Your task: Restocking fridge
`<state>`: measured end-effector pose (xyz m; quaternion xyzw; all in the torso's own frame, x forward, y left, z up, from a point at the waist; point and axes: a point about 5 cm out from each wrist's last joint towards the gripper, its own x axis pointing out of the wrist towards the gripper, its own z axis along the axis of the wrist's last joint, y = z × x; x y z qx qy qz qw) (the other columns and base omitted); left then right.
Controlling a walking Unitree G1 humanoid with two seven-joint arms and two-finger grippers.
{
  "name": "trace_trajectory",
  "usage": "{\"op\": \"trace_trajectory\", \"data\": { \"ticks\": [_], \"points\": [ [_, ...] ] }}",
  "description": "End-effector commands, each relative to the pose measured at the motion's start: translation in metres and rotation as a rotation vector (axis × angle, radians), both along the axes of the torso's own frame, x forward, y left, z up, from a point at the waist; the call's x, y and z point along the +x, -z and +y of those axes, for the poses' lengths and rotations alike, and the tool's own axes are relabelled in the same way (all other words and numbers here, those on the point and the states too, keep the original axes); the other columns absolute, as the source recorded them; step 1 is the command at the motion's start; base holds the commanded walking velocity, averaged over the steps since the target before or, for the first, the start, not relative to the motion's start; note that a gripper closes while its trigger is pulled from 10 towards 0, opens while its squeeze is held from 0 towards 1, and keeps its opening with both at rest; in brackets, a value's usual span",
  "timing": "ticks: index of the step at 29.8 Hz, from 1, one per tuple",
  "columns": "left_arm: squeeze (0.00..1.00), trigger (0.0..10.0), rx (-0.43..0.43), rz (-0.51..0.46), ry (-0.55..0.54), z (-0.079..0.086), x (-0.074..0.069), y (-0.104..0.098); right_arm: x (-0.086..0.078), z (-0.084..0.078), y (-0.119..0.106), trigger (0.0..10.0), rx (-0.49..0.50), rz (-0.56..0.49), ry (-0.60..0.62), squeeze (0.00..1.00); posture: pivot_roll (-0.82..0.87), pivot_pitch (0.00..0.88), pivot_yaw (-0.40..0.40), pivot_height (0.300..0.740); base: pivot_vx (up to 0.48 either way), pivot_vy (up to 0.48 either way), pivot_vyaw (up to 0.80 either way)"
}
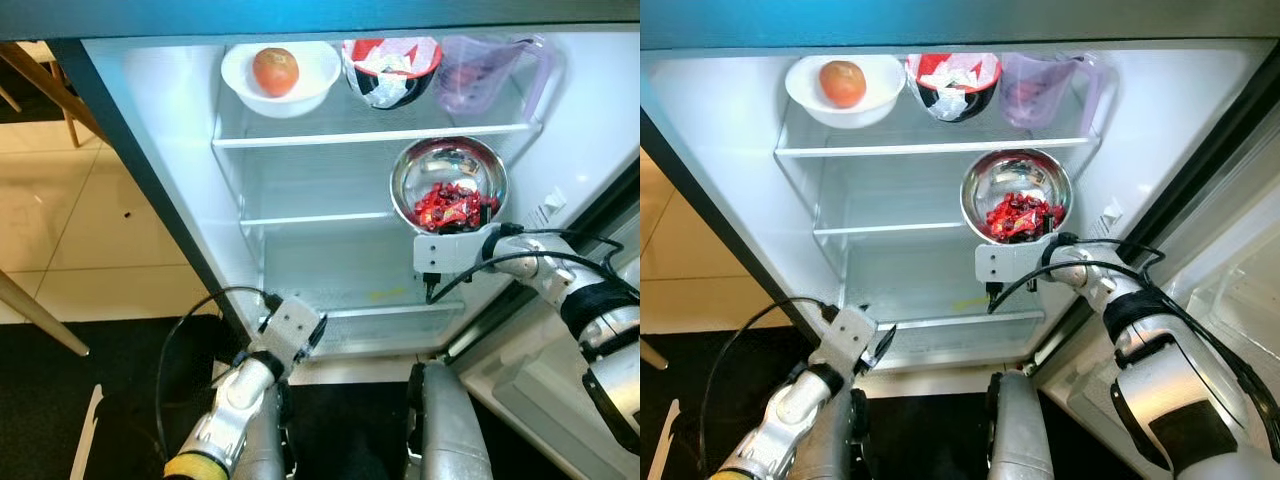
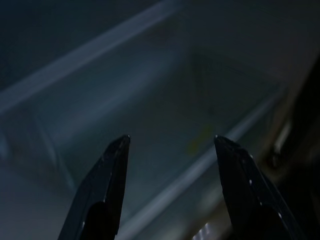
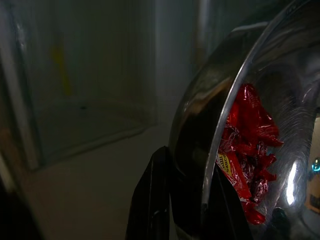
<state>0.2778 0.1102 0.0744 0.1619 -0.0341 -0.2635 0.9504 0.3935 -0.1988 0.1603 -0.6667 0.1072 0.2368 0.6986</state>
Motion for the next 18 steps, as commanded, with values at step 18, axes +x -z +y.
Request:
{"op": "trace_trajectory", "data": {
  "ticks": [18],
  "points": [
    [0.0,10.0,-0.097,-0.053,0.05,-0.01,-0.019,-0.051,0.016,0.013,-0.033,10.0,-0.049,-0.052,0.008,0.0,0.12,0.336,-0.022,0.587,0.0,0.0,0.0]
  ]
}}
